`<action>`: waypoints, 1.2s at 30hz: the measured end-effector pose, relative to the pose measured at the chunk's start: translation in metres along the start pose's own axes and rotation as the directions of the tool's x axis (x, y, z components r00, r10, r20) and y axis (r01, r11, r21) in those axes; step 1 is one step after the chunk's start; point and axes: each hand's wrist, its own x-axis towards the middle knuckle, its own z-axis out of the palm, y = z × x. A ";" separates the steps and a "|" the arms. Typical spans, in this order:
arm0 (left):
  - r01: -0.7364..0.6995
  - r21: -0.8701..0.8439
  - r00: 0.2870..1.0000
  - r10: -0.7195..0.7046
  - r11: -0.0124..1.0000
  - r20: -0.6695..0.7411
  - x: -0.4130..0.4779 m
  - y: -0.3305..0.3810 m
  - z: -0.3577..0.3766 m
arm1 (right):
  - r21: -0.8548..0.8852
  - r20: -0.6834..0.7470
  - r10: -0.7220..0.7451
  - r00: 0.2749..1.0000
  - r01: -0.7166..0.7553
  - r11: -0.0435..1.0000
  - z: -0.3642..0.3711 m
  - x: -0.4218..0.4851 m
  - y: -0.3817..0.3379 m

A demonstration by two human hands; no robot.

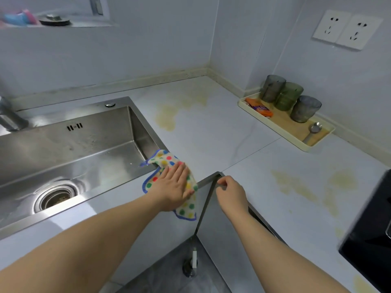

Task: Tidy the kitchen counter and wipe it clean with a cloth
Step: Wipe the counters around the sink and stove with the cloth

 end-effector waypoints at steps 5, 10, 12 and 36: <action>0.194 -0.113 0.979 -0.200 0.975 -0.047 0.018 0.015 -0.001 | 0.024 -0.031 -0.016 0.999 0.017 1.000 -0.001 0.017 0.000; 0.152 -0.079 0.986 -0.157 0.985 -0.060 0.042 0.003 -0.012 | 0.026 -0.049 -0.019 0.999 0.021 0.999 0.003 0.041 -0.014; 0.193 -0.098 0.978 -0.199 0.976 -0.060 0.058 -0.005 -0.018 | 0.004 -0.051 -0.032 0.998 0.032 0.999 0.006 0.057 -0.024; 0.305 -0.185 0.939 -0.328 0.934 -0.107 0.183 -0.091 -0.058 | -0.431 0.028 -0.089 0.996 0.092 0.898 0.020 0.235 -0.084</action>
